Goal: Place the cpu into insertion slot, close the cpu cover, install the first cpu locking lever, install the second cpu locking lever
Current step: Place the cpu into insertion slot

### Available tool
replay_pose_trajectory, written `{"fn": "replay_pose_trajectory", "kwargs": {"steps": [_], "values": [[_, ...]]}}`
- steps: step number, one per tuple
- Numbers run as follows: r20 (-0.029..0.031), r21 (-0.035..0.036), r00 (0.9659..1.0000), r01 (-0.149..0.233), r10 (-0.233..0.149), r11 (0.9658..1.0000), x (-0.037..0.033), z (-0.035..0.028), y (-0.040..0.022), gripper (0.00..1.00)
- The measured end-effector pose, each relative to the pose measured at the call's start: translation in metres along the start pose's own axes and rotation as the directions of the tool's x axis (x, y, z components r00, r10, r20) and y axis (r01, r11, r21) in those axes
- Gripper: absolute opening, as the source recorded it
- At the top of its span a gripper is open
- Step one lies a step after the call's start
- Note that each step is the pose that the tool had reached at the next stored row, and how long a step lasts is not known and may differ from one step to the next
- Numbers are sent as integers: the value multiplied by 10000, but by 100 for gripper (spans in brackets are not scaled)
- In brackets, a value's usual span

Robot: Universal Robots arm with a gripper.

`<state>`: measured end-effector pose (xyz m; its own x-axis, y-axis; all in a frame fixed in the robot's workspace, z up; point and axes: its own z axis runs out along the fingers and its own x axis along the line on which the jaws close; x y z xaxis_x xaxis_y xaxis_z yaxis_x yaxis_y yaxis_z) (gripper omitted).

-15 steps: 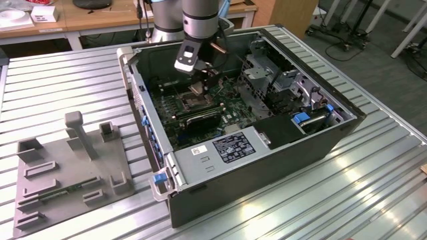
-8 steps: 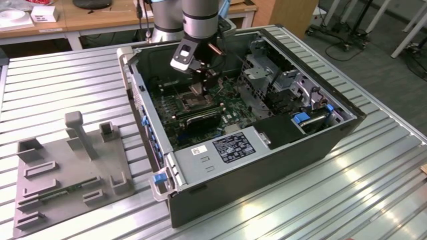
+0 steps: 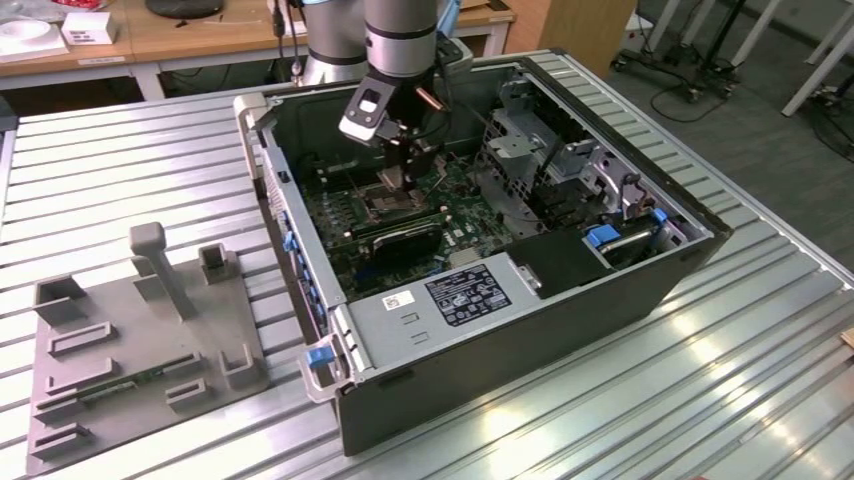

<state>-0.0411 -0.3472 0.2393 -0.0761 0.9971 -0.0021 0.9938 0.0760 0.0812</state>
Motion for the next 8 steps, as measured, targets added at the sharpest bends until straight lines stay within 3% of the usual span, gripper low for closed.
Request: {"fn": "replay_pose_trajectory", "kwargs": {"steps": [1, 2, 6, 8], "values": [[-46, 92, 10000, -2, 3, 10000, 0, 2, 1, 54], [-63, 128, 10000, -3, 3, 9999, 0, 2, 1, 54], [-65, 132, 10000, -17, 17, 9999, 0, 2, 1, 54], [-61, 132, 9998, -213, 214, 9997, -1, 3, 1, 54]]}}
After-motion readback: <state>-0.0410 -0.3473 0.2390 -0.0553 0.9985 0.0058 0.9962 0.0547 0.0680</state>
